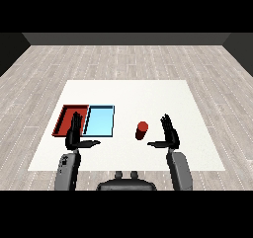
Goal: Pick the red can and put it in the red box
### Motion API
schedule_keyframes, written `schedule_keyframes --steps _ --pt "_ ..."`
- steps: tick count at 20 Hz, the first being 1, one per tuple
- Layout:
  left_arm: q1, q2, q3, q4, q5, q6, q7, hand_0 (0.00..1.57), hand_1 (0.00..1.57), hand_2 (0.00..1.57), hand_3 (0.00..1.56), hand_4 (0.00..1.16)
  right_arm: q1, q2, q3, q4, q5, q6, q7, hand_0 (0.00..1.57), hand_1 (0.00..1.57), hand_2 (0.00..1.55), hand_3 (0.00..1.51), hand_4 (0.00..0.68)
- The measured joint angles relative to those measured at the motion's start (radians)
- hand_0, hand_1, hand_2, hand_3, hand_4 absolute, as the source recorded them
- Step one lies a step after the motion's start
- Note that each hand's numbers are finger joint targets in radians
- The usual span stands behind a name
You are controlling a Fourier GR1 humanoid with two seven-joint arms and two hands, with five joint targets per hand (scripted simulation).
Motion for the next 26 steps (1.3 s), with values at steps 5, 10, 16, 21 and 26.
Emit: schedule_keyframes --steps 5,10,16,21,26 --pt "0.004 -0.011 -0.011 -0.025 0.001 0.008 0.016 0.0 0.0 0.0 0.0 0.0 -0.07 0.008 0.022 0.112 -0.023 -0.034 -0.028 0.0 0.0 0.0 0.0 0.0" --pt "-0.01 -0.008 0.0 0.004 0.013 -0.003 -0.004 0.0 0.0 0.0 0.0 0.0 -0.104 0.015 0.07 0.179 -0.072 -0.082 -0.058 0.0 0.0 0.0 0.0 0.0" --pt "-0.006 -0.008 -0.003 -0.015 0.021 -0.007 0.013 0.0 0.0 0.0 0.0 0.0 -0.128 0.018 0.076 0.262 -0.095 -0.07 -0.103 0.0 0.0 0.0 0.0 0.0" --pt "-0.013 0.002 0.012 -0.001 0.028 -0.015 0.004 0.0 0.0 0.0 0.0 0.0 -0.15 0.009 0.061 0.312 -0.132 -0.049 -0.121 0.0 0.0 0.0 0.0 0.0" --pt "0.002 0.006 0.016 -0.02 0.039 -0.026 0.011 0.0 0.0 0.0 0.0 0.0 -0.176 0.017 0.081 0.386 -0.147 -0.067 -0.171 0.0 0.0 0.0 0.0 0.0"
